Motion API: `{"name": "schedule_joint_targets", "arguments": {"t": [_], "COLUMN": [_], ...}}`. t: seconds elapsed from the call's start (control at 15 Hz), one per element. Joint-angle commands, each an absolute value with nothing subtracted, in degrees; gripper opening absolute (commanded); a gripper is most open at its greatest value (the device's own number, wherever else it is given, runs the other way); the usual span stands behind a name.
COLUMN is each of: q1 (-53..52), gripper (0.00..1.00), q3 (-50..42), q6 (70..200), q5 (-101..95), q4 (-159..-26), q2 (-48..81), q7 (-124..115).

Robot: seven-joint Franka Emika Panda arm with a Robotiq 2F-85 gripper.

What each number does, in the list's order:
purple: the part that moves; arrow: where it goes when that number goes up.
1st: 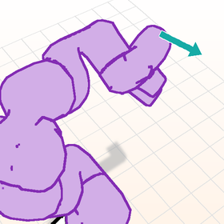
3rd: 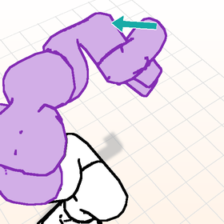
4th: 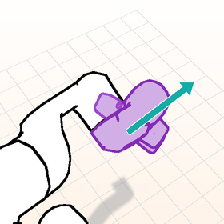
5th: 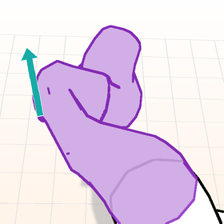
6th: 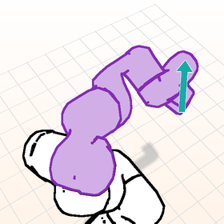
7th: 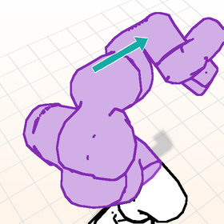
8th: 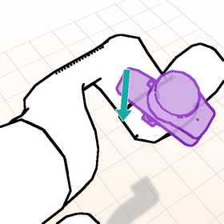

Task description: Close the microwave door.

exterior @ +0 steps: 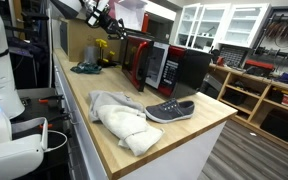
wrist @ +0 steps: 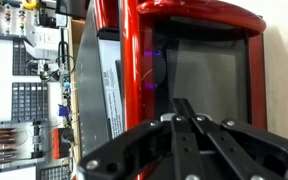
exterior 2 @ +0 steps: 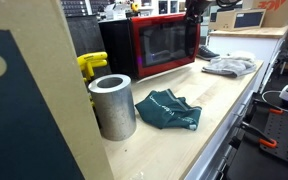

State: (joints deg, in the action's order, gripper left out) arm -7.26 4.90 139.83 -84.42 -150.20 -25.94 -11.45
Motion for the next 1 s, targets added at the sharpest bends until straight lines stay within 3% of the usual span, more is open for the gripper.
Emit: {"name": "schedule_joint_targets", "arguments": {"t": [0.0,0.93], "q1": [-5.85,-5.58], "gripper": [0.0,0.0], "q3": [1.47,-6.84], "q6": [145.62,150.61], "q5": [-95.31,-120.55], "q4": [-148.61,-141.68], "q2": [-23.78,-14.85], "q7": [-13.84,-20.25]}}
